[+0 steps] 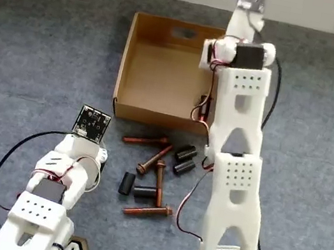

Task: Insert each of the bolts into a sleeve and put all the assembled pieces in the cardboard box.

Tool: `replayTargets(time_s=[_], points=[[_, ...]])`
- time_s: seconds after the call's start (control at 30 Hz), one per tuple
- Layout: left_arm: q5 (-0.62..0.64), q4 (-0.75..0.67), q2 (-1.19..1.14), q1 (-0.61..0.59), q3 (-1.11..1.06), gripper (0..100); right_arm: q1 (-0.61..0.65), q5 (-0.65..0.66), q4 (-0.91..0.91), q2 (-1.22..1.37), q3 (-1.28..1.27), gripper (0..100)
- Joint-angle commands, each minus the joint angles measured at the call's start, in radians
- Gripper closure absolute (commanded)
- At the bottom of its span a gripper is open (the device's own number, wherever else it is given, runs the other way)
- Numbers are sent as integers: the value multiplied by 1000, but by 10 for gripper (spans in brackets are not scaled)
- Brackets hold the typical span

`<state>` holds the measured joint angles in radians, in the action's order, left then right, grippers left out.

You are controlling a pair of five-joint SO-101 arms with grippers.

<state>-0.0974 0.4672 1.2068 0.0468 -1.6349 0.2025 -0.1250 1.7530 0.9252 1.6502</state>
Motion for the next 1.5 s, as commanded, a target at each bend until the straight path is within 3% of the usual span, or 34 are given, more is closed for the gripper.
replayTargets(time_s=[0.0,0.1,0.33,0.47,0.63,0.77,0.97,1.2,1.47], points=[[5,-17,13,12,2,989,-15,-2,16,-246,15,851],[5,-17,12,10,2,989,-15,-2,16,-469,-239,851],[5,-17,12,10,2,989,-13,41,-42,-1072,-1102,851],[5,-17,12,8,2,989,5,107,-183,-1359,-1606,851],[5,-17,12,8,2,989,156,265,-418,-1661,-2181,851],[5,-15,12,8,2,989,176,269,-647,-1747,-2514,851],[5,-17,10,8,2,989,189,152,-822,-1630,-2649,848],[5,-17,10,12,2,989,325,147,-828,-1440,-2595,789],[5,-14,10,12,2,989,294,164,-828,-1287,-2480,755]])
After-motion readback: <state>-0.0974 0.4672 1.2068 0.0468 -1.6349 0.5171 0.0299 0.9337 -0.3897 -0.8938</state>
